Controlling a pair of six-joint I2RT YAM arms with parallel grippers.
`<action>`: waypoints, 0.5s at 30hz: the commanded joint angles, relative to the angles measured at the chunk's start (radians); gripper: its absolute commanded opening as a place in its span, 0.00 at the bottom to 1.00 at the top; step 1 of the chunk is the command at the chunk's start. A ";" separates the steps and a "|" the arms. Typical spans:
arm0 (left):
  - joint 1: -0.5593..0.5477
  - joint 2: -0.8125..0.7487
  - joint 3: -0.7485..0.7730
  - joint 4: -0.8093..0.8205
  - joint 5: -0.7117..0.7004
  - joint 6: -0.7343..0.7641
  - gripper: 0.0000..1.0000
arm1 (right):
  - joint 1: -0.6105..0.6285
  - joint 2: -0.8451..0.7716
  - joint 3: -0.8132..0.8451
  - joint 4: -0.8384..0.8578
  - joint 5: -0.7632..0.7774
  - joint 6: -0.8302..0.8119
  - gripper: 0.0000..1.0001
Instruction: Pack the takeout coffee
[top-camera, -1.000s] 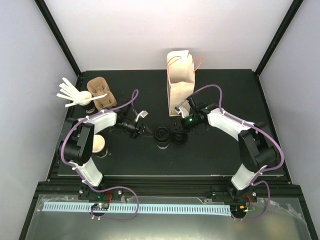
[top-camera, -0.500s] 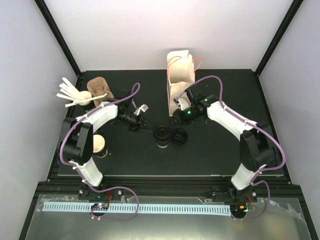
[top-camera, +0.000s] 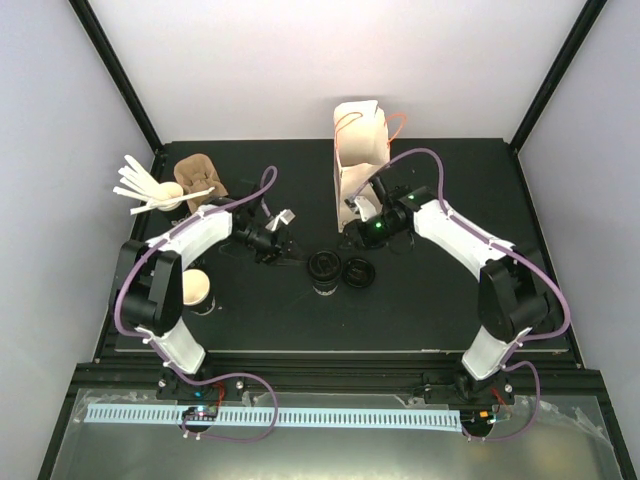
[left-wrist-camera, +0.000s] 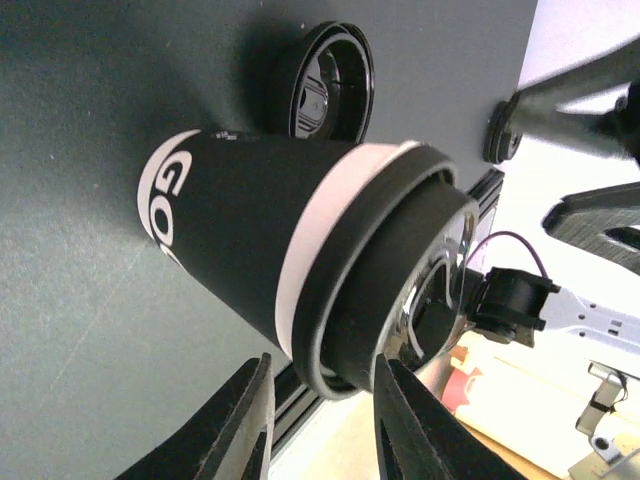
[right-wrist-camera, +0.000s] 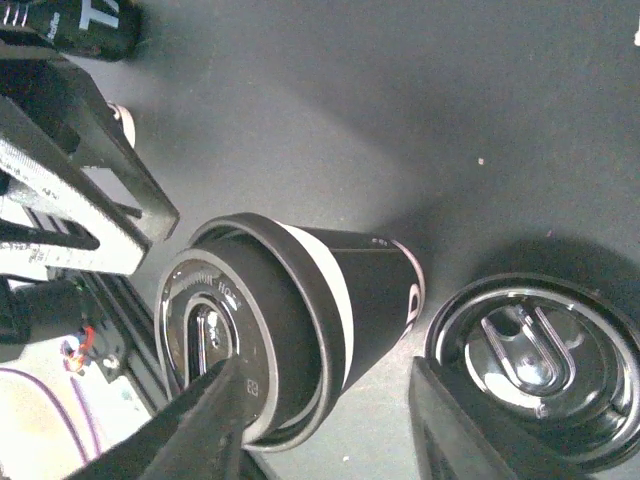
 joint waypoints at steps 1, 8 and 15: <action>0.001 -0.063 -0.034 -0.059 0.012 0.009 0.31 | 0.032 0.014 0.087 -0.047 0.054 -0.109 0.56; 0.014 -0.108 -0.056 -0.063 -0.038 -0.002 0.32 | 0.128 -0.030 0.186 -0.133 0.259 -0.216 0.86; 0.069 -0.188 -0.059 -0.013 -0.137 -0.069 0.34 | 0.295 -0.007 0.291 -0.238 0.516 -0.255 1.00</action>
